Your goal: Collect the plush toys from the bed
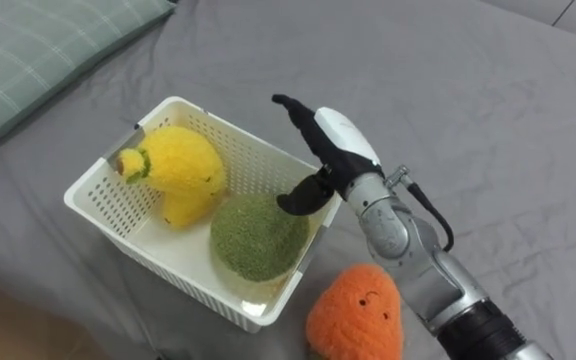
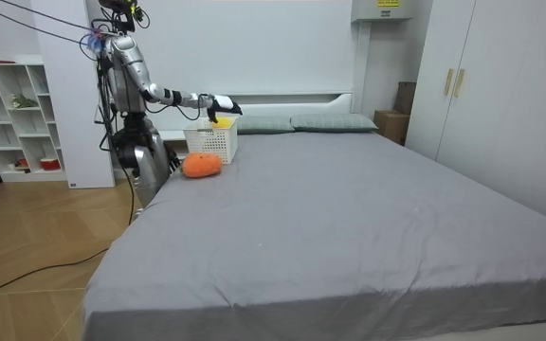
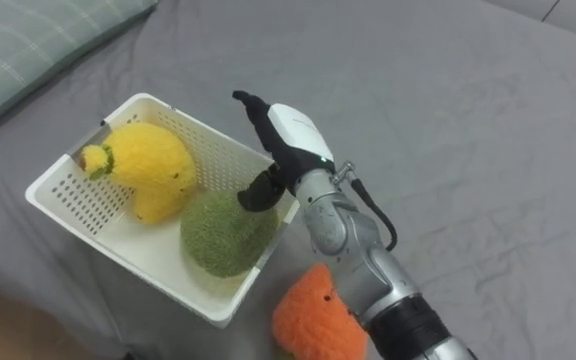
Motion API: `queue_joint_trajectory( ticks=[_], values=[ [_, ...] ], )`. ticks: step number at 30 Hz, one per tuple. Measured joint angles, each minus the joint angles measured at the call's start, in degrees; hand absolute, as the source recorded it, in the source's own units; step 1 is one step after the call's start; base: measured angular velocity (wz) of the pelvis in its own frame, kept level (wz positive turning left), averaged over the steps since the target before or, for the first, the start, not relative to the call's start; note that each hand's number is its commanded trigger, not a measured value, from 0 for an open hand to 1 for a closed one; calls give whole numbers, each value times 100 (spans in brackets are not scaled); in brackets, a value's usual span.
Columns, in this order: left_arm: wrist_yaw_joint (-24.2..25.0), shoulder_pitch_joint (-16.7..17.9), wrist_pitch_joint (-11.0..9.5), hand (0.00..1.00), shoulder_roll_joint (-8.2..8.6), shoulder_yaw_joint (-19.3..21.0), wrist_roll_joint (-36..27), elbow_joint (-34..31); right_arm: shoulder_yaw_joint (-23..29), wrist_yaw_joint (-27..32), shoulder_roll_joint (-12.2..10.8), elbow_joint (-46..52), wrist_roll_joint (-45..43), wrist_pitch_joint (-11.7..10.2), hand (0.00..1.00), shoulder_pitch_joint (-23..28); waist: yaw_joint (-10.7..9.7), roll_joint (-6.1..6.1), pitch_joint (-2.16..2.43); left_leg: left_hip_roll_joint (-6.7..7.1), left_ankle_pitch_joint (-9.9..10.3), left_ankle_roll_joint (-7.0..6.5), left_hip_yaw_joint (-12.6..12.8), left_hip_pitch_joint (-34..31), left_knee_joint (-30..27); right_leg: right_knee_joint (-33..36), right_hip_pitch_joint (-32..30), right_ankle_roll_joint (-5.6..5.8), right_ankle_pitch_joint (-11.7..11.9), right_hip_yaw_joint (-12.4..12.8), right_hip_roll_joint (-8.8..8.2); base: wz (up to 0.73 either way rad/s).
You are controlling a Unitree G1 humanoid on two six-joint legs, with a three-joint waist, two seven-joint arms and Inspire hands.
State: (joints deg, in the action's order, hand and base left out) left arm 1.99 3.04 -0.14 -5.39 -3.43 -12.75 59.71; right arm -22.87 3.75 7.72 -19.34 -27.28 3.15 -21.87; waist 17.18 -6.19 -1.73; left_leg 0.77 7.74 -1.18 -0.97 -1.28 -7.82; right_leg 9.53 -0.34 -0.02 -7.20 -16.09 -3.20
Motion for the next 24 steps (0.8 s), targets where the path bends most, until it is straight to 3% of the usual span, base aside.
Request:
queue_joint_trajectory(
  ticks=[9, 20, 24],
  values=[
    [-1, 124, 0, 0, 2, 180, -3, 0, 353, 277, 131, -54, 389, -95, 0, 318, -200, -37, 63, 0, 0, 0, 14, 103, 1, 2, 74, 0, 0, 14, 0, -1],
    [-3, 237, 16, 0, 19, 337, -21, 21, 686, 770, 167, -328, 949, -123, 0, 637, -404, -19, 84, -1, 0, 0, 55, 153, -15, 3, 124, 0, 0, 24, -3, -1],
    [-3, 284, 28, 0, 25, 338, -13, -7, 686, 827, 172, -346, 989, -123, 0, 908, -468, 12, 114, 1, 1, -1, 57, 171, -2, 5, 145, 0, 0, 19, -7, 0]
  ],
)
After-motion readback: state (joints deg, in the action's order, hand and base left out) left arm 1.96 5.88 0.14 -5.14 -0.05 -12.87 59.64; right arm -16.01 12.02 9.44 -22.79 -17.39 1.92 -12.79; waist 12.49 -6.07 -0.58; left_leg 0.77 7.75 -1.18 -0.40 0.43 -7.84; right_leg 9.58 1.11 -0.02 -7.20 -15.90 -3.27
